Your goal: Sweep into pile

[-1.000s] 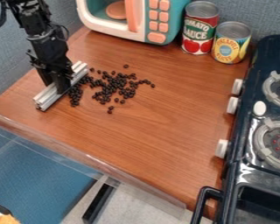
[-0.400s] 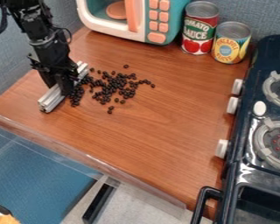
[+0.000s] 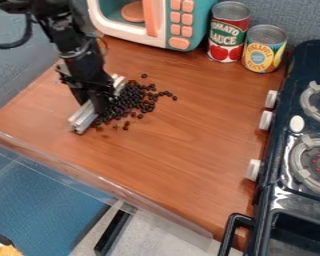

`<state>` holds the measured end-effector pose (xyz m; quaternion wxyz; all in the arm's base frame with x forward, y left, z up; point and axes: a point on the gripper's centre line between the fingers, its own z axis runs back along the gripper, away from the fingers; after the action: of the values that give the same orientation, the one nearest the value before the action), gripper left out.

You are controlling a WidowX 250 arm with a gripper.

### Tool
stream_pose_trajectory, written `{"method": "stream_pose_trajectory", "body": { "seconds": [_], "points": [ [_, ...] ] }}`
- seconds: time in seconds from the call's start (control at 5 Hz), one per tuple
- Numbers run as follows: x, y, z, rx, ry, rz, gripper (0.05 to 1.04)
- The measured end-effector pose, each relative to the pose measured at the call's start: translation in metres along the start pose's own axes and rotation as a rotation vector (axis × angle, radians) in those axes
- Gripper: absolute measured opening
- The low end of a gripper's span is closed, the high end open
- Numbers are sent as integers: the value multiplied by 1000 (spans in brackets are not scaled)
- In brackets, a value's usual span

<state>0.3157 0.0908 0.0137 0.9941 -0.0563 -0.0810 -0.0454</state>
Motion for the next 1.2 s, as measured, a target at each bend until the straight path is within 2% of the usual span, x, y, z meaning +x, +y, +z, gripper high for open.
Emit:
{"method": "stream_pose_trajectory", "body": {
  "seconds": [0.2,0.4,0.8,1.0,1.2],
  "points": [
    [-2,-9,-1,-13,-6,7,365],
    [-1,-31,-3,-37,-1,-14,365],
    [-3,-47,-4,-68,-5,15,365],
    [-1,-51,-1,-98,5,22,365],
    [9,-40,13,-139,-12,55,365]
  ]
}}
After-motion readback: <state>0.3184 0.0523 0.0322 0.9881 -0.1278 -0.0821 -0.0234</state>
